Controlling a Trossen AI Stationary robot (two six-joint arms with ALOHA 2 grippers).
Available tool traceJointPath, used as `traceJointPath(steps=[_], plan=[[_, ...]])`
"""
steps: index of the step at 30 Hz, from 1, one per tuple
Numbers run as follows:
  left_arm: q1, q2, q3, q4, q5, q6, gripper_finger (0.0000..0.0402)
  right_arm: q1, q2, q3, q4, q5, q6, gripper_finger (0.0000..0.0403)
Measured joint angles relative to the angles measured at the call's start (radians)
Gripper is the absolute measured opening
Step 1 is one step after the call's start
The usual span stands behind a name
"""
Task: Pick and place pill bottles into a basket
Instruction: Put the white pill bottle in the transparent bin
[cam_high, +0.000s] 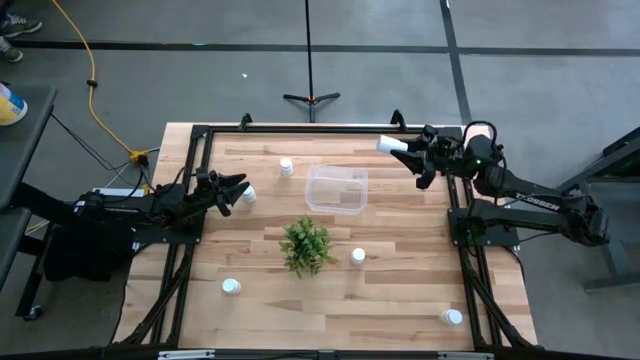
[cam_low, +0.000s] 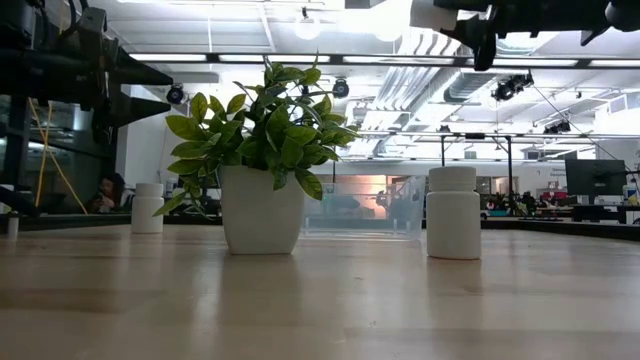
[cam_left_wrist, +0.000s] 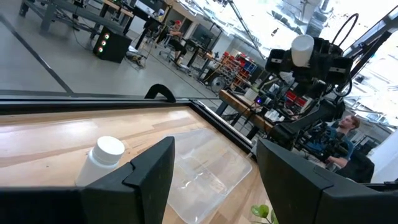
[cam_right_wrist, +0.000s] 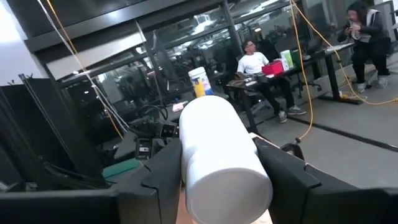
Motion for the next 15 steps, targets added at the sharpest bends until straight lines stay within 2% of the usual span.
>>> traceJointPath(steps=[15], plan=[[0.0,0.0,0.0,0.0,-0.004,0.0,0.0262,0.0,0.0,0.0,0.0,-0.005,0.017,0.0167]])
